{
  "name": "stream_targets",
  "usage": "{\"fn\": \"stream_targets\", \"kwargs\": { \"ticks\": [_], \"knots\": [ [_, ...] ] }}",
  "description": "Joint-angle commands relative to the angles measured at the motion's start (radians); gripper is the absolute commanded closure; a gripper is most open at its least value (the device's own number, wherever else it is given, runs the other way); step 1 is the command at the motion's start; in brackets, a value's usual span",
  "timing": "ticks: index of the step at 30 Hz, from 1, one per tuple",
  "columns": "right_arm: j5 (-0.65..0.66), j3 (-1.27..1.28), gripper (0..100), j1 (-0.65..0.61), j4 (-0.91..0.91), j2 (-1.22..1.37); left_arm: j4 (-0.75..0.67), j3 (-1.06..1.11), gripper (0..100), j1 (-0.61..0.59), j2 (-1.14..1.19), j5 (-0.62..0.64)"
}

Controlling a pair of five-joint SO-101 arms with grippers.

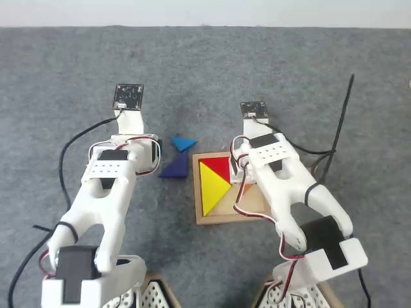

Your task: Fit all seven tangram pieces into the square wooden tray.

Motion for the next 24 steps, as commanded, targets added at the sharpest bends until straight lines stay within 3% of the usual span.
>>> {"fn": "stream_targets", "kwargs": {
  "ticks": [1,9,24],
  "knots": [
    [-0.009,-0.043,89.7,-0.015,-0.007,-0.005,-0.026,-0.008,84,0.005,-0.043,-0.023],
    [-0.008,-0.040,77.3,0.068,0.005,-0.005,-0.026,-0.008,84,0.005,-0.043,-0.023],
    [0.054,0.038,77.1,0.091,0.038,-0.229,-0.026,-0.008,84,0.006,-0.043,-0.023]
  ]
}}
